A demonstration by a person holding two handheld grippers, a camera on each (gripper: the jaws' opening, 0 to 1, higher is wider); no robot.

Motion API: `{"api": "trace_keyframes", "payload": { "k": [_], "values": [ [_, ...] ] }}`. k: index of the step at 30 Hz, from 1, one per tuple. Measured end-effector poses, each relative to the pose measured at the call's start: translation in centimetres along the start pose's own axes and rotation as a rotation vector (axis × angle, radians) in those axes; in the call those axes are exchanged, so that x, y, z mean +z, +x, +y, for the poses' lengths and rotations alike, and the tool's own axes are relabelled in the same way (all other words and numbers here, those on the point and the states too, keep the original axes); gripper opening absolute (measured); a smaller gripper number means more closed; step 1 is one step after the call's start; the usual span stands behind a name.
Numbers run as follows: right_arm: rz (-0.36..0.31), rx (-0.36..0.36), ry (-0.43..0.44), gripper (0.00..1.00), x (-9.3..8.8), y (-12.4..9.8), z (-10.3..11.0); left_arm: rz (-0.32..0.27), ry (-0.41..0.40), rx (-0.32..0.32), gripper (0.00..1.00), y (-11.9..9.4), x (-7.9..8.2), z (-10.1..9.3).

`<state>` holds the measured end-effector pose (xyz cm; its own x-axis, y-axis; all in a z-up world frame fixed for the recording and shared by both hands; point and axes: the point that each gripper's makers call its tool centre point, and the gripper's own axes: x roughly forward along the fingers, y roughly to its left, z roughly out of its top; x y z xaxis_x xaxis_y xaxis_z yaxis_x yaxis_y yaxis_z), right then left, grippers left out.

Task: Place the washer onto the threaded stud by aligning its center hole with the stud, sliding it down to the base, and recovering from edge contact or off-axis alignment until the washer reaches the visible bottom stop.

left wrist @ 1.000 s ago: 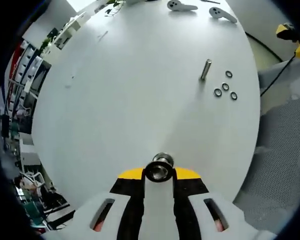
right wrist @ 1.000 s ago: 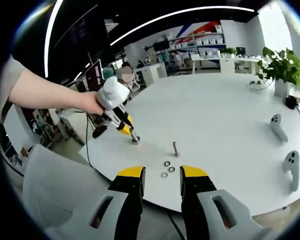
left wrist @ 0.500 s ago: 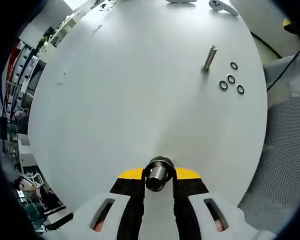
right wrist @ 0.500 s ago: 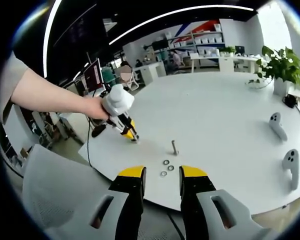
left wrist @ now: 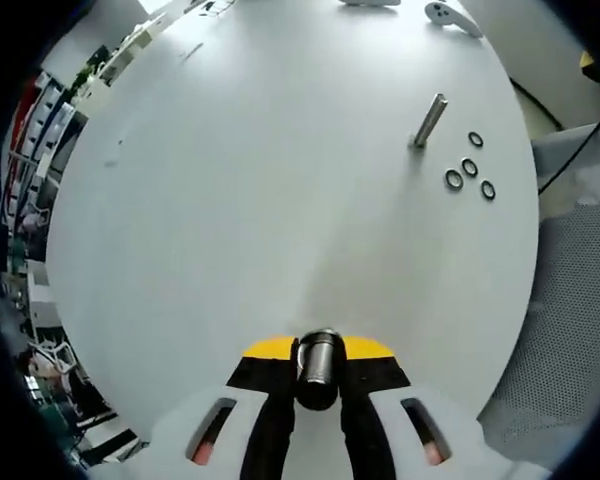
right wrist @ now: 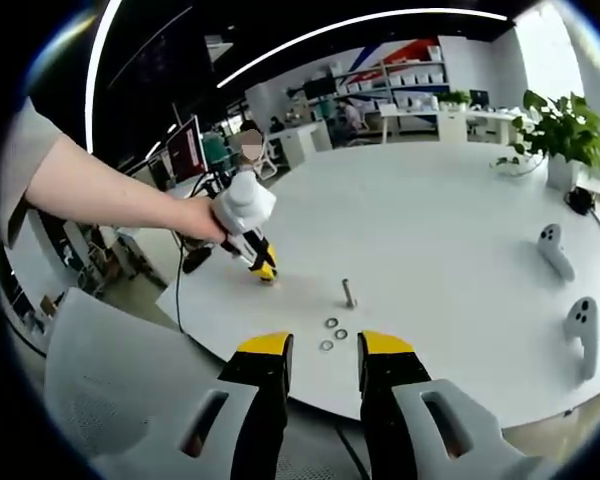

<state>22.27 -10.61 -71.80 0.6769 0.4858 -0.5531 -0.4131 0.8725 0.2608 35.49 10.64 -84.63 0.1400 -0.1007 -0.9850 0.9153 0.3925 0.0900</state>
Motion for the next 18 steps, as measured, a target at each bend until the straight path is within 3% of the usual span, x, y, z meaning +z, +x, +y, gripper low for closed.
{"api": "trace_keyframes", "payload": {
  "k": [3,10,14,18],
  "values": [
    [0.003,0.003,-0.004,0.28,0.0,0.1,0.1,-0.019,-0.017,0.006,0.15,-0.1,0.0,0.1],
    [0.005,0.006,-0.006,0.28,-0.1,0.1,0.1,-0.096,-0.083,0.057,0.29,-0.8,0.8,1.0],
    [0.006,0.009,-0.010,0.28,-0.1,0.1,0.2,-0.149,-0.115,0.078,0.29,-2.0,1.3,1.3],
    [0.007,0.014,-0.013,0.28,-0.1,0.1,0.3,-0.161,-0.127,0.100,0.31,-2.8,1.0,1.4]
  ]
}}
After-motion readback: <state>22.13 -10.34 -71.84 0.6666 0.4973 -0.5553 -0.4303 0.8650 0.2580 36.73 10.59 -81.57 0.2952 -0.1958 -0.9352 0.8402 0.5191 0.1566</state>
